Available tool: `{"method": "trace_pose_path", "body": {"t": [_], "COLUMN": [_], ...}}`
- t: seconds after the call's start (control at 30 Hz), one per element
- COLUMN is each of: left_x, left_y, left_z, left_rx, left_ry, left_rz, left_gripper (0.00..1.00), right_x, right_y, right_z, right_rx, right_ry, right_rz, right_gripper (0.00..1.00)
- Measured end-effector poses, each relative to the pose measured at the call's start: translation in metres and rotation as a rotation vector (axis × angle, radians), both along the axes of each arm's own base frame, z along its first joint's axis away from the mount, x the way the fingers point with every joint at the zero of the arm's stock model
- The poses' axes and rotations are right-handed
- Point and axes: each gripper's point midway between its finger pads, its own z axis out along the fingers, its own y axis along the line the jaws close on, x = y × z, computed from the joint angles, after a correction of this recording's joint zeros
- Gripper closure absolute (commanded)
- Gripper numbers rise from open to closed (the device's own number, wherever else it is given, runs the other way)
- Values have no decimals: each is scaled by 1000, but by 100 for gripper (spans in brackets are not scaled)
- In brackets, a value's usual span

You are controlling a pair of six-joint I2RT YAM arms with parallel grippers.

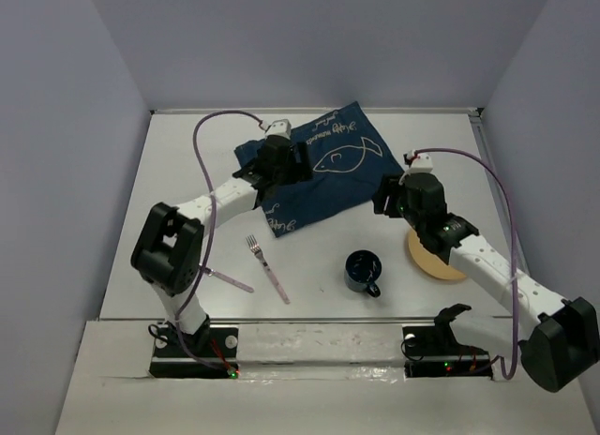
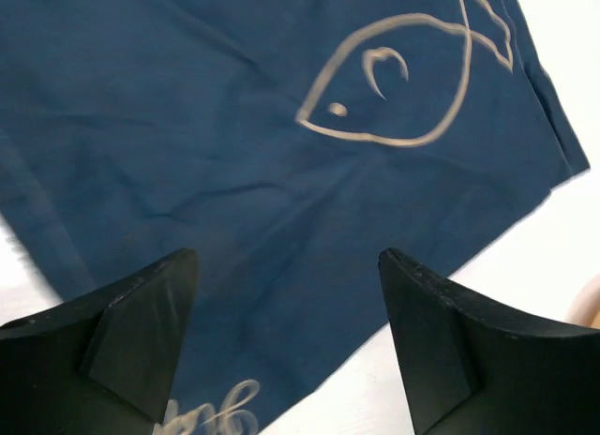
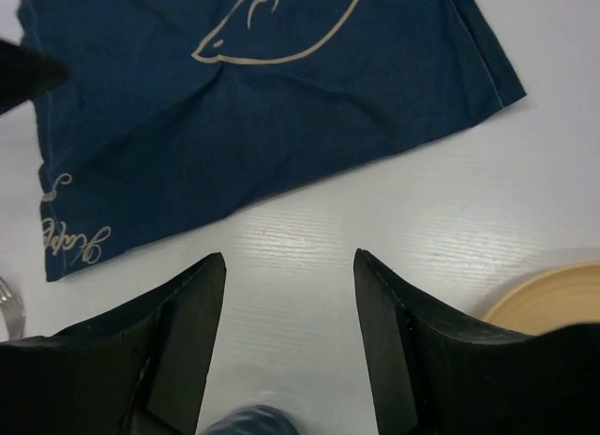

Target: Set the dinner table for one person

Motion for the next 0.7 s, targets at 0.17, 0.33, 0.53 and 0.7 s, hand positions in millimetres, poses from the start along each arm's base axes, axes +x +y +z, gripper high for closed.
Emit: {"method": "trace_pose_path", "body": {"t": [0.17, 0.33, 0.53, 0.7], "left_x": [-32, -54, -101, -138], "left_y": [58, 97, 117, 106], "left_z": [16, -19, -83, -78], "left_rx": [-12, 7, 79, 63], "left_ry": [-66, -41, 101, 83], "left_rz": [141, 236, 241, 183], "left_gripper": [19, 27, 34, 34], "right_x": [18, 52, 92, 117], "right_y": [-7, -45, -93, -106], "right_z": [-36, -55, -80, -108], "right_rx": [-33, -18, 9, 24], "right_ry": [107, 179, 248, 313], "right_rz": [-54, -190, -339, -384], "right_gripper": [56, 47, 39, 41]}}
